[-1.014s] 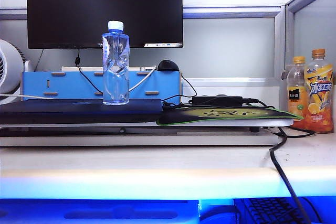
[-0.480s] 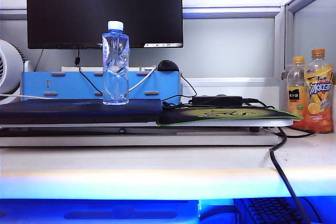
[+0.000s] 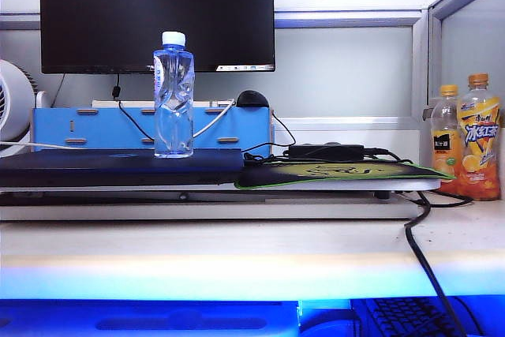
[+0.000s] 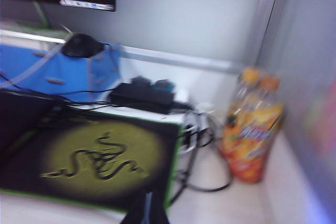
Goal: Pick up the mineral water bottle and place it on the laptop.
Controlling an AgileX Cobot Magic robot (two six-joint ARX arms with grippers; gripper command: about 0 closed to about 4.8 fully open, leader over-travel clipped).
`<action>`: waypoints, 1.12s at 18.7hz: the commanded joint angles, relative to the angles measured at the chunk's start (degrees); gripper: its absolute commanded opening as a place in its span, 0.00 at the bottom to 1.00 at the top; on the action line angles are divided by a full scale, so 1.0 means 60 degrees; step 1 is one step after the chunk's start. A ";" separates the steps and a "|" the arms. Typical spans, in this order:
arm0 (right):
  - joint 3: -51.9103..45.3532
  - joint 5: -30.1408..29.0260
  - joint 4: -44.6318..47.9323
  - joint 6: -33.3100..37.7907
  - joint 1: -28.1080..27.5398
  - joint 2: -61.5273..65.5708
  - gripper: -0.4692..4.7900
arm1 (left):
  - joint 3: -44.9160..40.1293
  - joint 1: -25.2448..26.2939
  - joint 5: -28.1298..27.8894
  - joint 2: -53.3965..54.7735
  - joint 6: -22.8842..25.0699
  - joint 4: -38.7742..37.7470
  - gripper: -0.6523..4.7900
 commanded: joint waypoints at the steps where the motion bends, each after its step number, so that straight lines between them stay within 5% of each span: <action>1: -0.1100 -0.0714 0.0659 0.0896 -0.0696 -0.0871 0.12 | 0.0000 0.0004 0.0011 -0.0018 0.0015 0.0004 0.12; 8: -0.2991 -0.1093 0.0557 0.2102 -0.1341 -0.2124 0.12 | 0.0000 0.0004 0.0011 -0.0018 0.0015 0.0004 0.12; 13: -0.3158 -0.0605 -0.1672 0.2084 -0.1337 -0.2710 0.12 | 0.0000 0.0004 0.0015 -0.0018 0.0011 0.0004 0.12; 17: -0.3158 -0.0382 -0.1705 0.0539 -0.1337 -0.2710 0.12 | 0.0000 0.0004 0.0011 -0.0018 0.0015 0.0007 0.12; 21: -0.3158 -0.0565 -0.1698 0.0554 -0.1337 -0.2710 0.12 | 0.0000 0.0004 0.0011 -0.0018 0.0011 0.0004 0.12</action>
